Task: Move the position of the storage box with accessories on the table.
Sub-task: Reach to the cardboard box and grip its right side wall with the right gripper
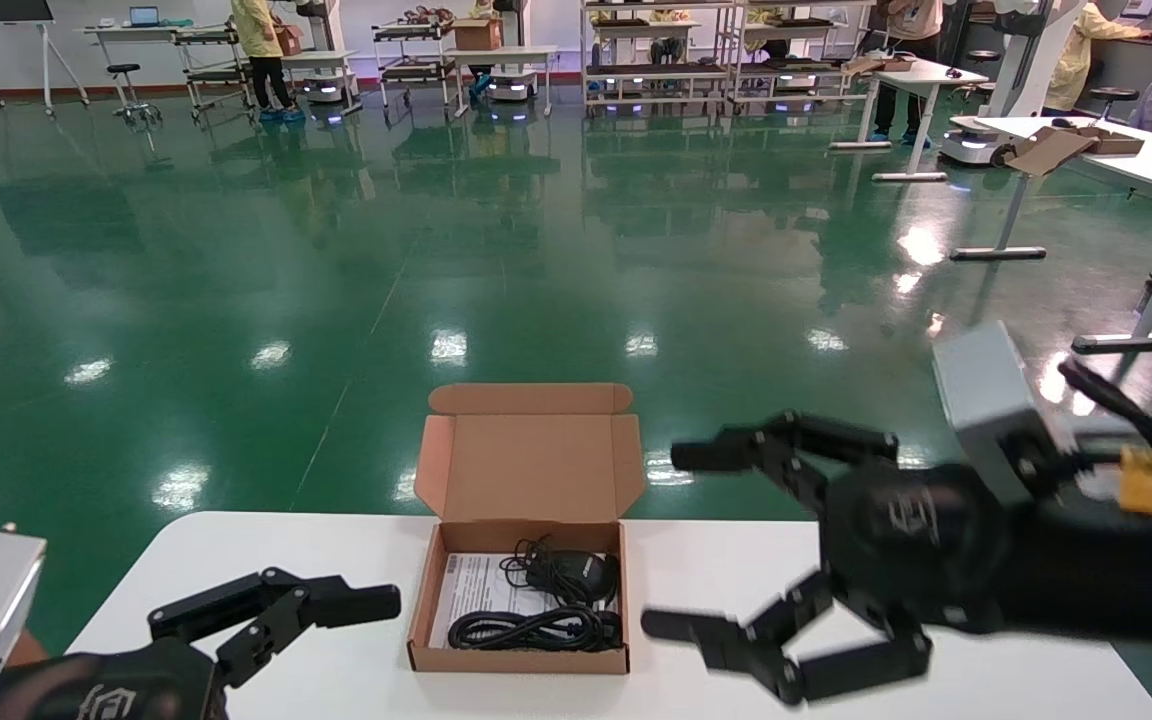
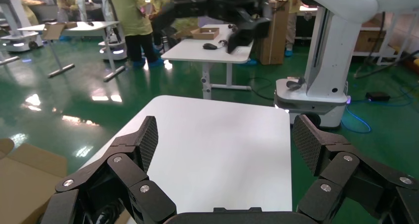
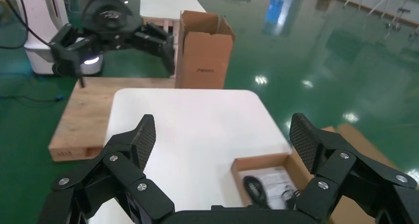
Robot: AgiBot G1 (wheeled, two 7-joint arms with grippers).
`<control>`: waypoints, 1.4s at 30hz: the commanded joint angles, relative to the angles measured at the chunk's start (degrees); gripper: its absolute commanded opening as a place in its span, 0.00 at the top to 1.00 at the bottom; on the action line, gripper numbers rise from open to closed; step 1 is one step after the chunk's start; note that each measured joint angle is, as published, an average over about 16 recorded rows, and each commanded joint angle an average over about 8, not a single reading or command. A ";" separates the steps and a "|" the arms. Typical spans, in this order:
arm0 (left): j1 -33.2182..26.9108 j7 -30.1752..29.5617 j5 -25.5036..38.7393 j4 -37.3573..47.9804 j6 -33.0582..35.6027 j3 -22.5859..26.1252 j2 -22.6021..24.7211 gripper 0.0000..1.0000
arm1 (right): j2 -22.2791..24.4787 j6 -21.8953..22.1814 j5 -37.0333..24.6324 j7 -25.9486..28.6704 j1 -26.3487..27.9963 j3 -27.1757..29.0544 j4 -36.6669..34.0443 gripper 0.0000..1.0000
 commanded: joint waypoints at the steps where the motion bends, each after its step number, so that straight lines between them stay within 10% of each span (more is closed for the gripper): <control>1: 0.00 0.00 0.00 0.00 0.00 0.00 0.00 0.00 | -1.37 -0.78 -0.98 -1.22 2.44 -0.52 -2.36 0.00; 25: 0.00 0.00 0.00 0.00 0.00 0.00 0.00 0.00 | -22.20 8.24 -26.12 1.85 23.46 -16.59 -46.00 0.00; 42: 0.02 0.00 0.00 0.02 -0.02 0.00 -0.01 0.00 | -23.71 12.89 -24.97 8.38 24.14 -15.44 -56.01 0.00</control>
